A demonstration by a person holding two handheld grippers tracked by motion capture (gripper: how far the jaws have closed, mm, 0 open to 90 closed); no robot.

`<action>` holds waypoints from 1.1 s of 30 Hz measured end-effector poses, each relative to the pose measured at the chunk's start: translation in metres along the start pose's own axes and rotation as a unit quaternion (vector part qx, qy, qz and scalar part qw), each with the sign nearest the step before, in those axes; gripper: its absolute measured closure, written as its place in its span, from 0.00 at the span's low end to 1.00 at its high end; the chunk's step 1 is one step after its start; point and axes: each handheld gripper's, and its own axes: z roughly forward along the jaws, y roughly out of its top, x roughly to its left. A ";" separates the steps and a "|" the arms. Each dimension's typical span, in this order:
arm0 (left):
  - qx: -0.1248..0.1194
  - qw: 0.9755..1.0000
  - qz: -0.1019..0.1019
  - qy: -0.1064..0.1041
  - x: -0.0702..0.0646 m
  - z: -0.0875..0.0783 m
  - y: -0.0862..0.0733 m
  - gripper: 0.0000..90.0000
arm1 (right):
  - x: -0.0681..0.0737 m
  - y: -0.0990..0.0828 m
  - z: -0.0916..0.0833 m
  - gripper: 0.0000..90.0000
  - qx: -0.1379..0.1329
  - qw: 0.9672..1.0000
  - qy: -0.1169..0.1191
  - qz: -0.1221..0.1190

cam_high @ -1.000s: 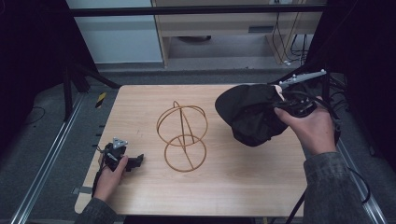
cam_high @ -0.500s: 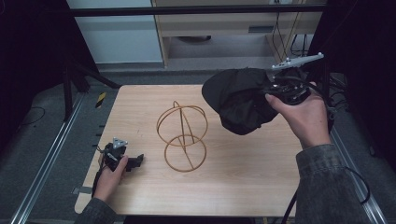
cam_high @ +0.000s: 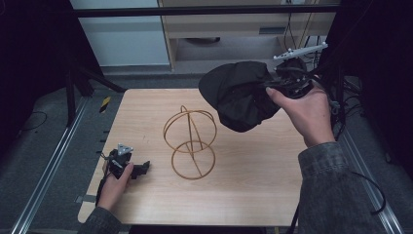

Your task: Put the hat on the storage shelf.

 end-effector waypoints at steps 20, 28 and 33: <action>0.000 1.000 0.000 0.000 0.000 0.000 0.000 0.00 | 0.038 0.022 0.014 0.97 -0.012 0.998 0.051 -0.024; 0.000 1.000 0.001 -0.001 0.000 0.000 0.000 0.00 | 0.049 0.027 0.022 0.97 -0.014 0.997 0.070 -0.028; 0.000 1.000 0.001 -0.002 0.000 0.000 0.000 0.00 | 0.053 0.028 0.027 0.97 -0.014 0.996 0.077 -0.030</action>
